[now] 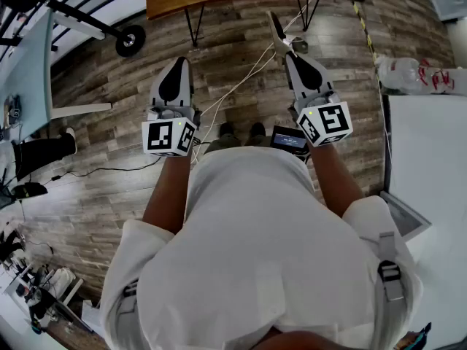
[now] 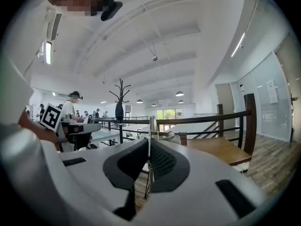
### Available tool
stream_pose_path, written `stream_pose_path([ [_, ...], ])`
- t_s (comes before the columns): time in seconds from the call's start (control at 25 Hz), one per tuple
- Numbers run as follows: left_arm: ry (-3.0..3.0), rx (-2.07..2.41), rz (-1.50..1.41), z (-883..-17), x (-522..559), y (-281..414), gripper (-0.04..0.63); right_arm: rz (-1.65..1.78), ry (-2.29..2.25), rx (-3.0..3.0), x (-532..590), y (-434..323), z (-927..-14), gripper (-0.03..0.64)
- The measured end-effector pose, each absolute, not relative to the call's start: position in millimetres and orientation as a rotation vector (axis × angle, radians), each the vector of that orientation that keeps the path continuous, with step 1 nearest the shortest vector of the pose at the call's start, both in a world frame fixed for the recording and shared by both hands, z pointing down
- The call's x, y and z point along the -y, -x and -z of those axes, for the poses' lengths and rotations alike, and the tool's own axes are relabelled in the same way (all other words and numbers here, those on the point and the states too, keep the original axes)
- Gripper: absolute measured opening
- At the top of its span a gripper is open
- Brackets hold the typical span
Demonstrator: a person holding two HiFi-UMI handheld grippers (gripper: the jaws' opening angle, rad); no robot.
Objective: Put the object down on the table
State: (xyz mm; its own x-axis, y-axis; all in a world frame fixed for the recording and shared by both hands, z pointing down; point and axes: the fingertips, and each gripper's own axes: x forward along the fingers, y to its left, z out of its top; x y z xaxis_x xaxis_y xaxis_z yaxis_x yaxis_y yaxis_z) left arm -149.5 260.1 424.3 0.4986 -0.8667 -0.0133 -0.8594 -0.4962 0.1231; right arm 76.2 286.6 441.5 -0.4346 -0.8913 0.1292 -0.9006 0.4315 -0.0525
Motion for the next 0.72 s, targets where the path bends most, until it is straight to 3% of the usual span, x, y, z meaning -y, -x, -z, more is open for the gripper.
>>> stream_pose_path([
  [0.4, -2.661, 1.448, 0.086, -423, -292, 106, 0.018, -0.173, -1.651, 2.608, -319, -104, -435, 0.026],
  [0.72, -2.641, 1.445, 0.072, -427, -298, 113, 0.018, -0.158, -1.695, 2.633, -328, -116, -428, 0.026],
])
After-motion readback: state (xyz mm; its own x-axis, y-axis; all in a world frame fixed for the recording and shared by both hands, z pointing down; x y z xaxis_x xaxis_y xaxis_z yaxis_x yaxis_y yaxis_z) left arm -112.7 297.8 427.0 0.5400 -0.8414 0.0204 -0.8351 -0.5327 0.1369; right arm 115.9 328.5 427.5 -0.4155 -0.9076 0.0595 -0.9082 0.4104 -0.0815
